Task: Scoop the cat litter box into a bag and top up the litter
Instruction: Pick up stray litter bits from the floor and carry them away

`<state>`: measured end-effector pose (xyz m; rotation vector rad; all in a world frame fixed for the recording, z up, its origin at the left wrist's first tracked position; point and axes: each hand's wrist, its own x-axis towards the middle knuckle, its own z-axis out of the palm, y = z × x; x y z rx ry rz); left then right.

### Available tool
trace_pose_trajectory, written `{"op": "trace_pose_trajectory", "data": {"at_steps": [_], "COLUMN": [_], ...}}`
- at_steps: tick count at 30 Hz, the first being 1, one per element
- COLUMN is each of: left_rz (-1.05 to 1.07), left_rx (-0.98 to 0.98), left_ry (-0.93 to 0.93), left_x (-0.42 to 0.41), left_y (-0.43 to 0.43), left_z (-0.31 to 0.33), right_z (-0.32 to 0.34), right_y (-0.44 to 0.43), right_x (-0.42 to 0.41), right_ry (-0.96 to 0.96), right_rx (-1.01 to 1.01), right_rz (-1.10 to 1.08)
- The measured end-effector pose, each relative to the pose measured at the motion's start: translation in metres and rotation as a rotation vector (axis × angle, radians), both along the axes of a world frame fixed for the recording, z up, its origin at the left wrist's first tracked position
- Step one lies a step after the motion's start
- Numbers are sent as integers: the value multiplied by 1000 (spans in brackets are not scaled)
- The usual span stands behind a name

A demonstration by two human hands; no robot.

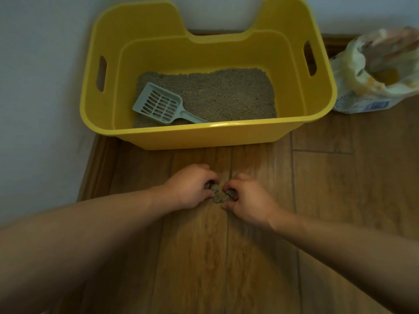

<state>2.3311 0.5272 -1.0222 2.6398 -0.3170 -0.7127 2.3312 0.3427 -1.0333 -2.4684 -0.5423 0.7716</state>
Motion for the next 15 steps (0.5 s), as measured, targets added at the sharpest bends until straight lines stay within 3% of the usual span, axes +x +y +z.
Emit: {"op": "trace_pose_trajectory", "data": {"at_steps": [15], "left_rz": [161], "left_rx": [-47], "left_ry": [-6], "left_x": [-18], "left_y": [16], "left_z": [8], "right_z": [6], "right_y": [-6], "right_x": [6], "right_ry": [-33], "right_rx": [36], "right_rz": [20]}}
